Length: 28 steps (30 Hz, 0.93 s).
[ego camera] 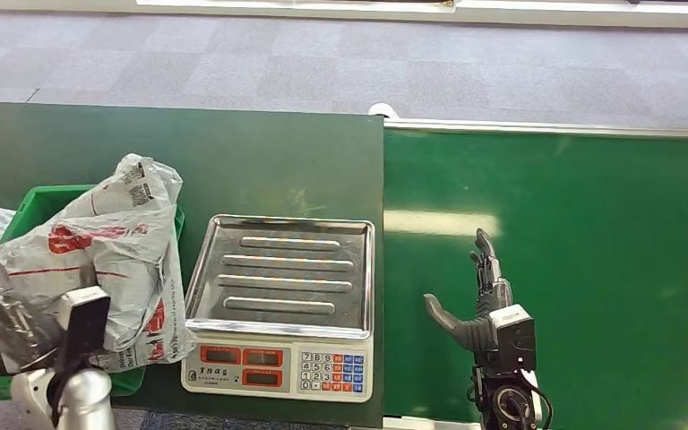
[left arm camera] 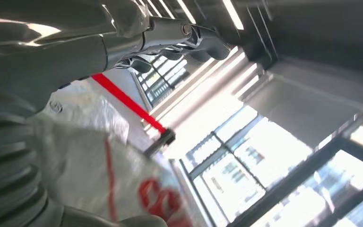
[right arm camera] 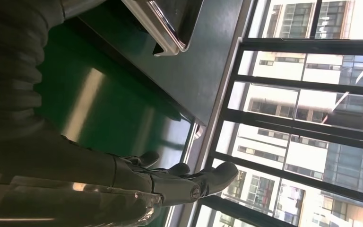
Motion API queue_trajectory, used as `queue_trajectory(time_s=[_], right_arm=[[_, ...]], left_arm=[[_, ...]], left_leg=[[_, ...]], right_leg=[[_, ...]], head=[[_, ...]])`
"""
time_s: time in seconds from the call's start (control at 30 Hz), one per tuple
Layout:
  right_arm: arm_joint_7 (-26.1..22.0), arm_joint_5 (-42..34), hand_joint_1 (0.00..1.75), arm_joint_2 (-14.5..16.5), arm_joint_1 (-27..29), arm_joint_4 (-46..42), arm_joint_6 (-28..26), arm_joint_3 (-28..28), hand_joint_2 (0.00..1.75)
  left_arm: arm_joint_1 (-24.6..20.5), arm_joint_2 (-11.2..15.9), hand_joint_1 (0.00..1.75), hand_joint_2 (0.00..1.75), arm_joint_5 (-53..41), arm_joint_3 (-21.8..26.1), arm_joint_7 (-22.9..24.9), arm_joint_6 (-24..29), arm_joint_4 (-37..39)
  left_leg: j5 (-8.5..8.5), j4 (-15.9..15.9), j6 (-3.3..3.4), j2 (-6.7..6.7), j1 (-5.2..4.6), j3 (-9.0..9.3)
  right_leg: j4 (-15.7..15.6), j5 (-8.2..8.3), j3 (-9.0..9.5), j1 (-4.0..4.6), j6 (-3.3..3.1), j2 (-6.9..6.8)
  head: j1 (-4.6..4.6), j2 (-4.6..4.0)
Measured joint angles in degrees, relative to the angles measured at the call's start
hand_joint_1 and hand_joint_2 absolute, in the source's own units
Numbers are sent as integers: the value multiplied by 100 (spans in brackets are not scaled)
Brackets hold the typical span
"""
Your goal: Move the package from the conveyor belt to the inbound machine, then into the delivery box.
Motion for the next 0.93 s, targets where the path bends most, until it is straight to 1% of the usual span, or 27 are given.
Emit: queue_trajectory(time_s=[0.17,0.33,0.47,0.7,0.93], right_arm=[[-73,-22,0,1,-13,68,-50,20,175],[-103,-43,0,3,-51,138,-78,55,175],[-107,-57,0,5,-56,165,-91,74,175],[-108,-78,0,7,-57,168,-92,86,175],[-108,-112,0,7,-73,176,-98,96,175]], left_arm=[[-34,-27,0,175,548,328,-93,-3,-1166],[-93,-50,0,175,739,515,-98,-14,-1841],[-135,-61,0,175,760,603,-98,-22,-2105],[-191,-70,0,175,787,657,-98,-28,-2266],[-211,-78,0,175,1379,679,-98,-30,-2499]], left_leg=[[-1,-1,-1,1,2,-8],[-1,-1,-1,1,2,-8],[-1,-1,-1,1,1,-7],[-1,-1,-1,0,1,-7],[-1,-1,-1,0,1,-8]], right_leg=[[0,-2,-8,2,-1,0],[0,-2,-8,2,-1,0],[0,-1,-7,1,-1,0],[0,-1,-9,1,-1,1],[0,-2,-9,1,-1,1]], head=[[1,0],[2,0],[1,0],[1,0],[2,0]])
